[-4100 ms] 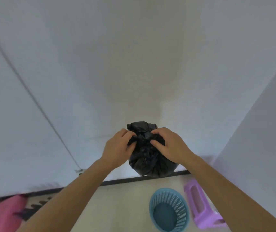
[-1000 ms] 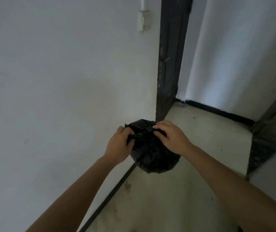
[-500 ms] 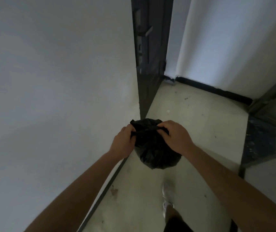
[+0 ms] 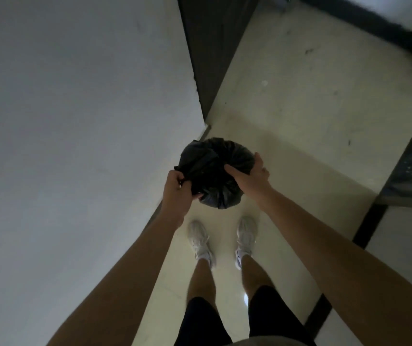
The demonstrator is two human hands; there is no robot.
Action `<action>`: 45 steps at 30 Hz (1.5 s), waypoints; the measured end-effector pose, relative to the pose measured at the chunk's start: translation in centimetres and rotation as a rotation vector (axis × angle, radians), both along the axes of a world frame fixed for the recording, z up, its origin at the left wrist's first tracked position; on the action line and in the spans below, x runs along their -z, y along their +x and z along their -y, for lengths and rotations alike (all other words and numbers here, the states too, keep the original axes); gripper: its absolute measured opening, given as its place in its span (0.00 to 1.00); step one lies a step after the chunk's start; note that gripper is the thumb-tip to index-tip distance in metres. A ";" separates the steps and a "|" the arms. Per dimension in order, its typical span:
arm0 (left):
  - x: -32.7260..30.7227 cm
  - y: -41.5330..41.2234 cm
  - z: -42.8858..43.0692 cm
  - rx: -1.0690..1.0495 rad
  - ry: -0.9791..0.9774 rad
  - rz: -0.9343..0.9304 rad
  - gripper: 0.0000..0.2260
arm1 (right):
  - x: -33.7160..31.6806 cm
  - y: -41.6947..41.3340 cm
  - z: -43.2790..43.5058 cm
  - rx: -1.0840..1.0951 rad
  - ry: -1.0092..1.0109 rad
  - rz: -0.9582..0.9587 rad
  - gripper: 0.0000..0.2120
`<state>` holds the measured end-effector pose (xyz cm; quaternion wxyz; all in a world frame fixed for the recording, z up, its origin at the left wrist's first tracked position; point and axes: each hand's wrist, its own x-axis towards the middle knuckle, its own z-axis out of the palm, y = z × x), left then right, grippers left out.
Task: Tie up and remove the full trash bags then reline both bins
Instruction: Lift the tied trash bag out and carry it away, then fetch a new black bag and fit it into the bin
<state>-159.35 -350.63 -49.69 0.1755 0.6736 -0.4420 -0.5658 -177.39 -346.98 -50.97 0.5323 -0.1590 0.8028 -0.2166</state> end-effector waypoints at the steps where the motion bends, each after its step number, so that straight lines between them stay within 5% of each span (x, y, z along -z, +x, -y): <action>1: 2.0 -0.1 0.4 -0.028 0.041 -0.010 0.11 | 2.7 0.0 0.3 0.071 0.019 0.141 0.46; 3: 6.4 0.0 1.0 -0.033 0.076 0.035 0.12 | 7.5 0.4 0.7 0.117 0.004 0.253 0.36; 7: 15.9 1.1 1.6 0.158 0.109 0.246 0.07 | 16.2 1.4 1.1 -0.057 -0.067 -0.083 0.31; 14: 31.4 3.4 3.2 0.395 0.020 0.348 0.08 | 30.5 3.0 2.5 -0.194 -0.176 -0.305 0.29; 21: 35.8 5.0 1.6 0.509 0.109 0.350 0.27 | 34.3 3.1 2.6 -0.391 -0.151 -0.202 0.37; 27: 25.2 4.5 1.1 0.619 -0.252 0.622 0.26 | 24.4 1.9 1.7 -0.571 -0.281 -0.503 0.32; 33: 7.4 2.4 3.4 0.572 -0.543 0.767 0.29 | 7.8 0.2 3.7 -0.714 -0.539 -0.851 0.32; 39: -8.0 4.2 -0.3 0.464 -0.621 0.877 0.29 | -6.4 2.6 3.8 -0.731 -0.745 -0.850 0.35; 45: -21.4 14.1 -9.6 0.121 -0.680 1.109 0.29 | -18.2 12.8 2.4 -1.060 -1.118 -0.699 0.37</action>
